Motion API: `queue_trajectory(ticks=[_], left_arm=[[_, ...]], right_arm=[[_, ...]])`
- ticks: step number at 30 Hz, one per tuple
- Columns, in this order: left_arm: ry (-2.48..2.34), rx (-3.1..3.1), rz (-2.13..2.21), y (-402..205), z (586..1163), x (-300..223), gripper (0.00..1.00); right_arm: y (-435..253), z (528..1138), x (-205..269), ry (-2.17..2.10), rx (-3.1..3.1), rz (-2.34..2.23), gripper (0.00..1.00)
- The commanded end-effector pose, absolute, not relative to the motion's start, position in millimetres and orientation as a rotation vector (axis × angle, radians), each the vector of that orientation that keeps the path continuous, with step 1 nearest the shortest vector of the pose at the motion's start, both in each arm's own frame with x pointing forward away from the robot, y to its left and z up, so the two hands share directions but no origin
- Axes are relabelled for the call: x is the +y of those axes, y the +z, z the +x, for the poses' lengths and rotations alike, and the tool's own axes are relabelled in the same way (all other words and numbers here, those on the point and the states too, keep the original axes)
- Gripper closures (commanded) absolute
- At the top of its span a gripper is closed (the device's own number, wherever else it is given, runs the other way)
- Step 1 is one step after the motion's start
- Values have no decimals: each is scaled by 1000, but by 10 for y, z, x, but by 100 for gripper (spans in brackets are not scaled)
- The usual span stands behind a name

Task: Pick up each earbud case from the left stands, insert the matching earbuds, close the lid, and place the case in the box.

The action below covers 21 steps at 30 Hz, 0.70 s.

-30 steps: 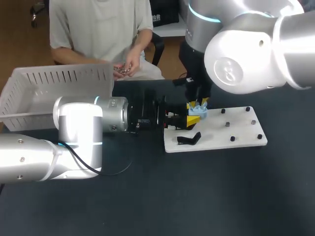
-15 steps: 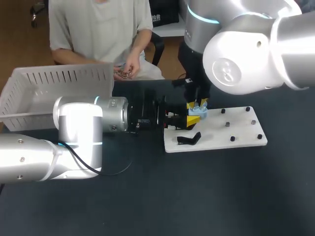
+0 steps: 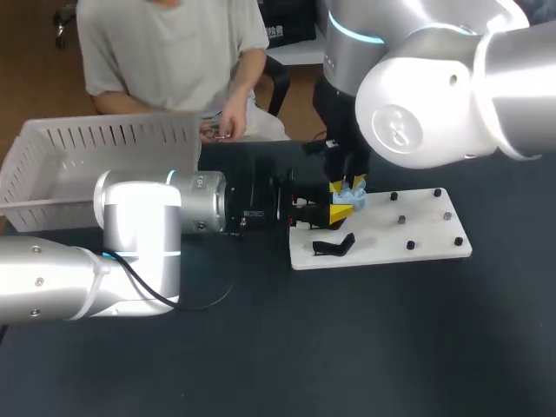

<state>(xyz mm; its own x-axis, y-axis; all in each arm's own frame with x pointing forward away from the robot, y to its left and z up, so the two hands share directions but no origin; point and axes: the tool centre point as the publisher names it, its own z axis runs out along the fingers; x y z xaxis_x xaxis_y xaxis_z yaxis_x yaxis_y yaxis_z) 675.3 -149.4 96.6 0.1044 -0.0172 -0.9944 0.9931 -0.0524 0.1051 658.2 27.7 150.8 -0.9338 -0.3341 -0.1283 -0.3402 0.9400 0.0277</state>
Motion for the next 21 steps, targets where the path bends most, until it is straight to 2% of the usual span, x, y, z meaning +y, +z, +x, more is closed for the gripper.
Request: queue_trajectory(ticks=[1,21], left_arm=[[-1179,1095,1287,966,6767,-1499,100],[-1179,1095,1287,966,6767,-1499,100]], right_arm=[[1496,6600,288,70,2973,-518,100],[1423,6664,283,63,2987,-511,100]])
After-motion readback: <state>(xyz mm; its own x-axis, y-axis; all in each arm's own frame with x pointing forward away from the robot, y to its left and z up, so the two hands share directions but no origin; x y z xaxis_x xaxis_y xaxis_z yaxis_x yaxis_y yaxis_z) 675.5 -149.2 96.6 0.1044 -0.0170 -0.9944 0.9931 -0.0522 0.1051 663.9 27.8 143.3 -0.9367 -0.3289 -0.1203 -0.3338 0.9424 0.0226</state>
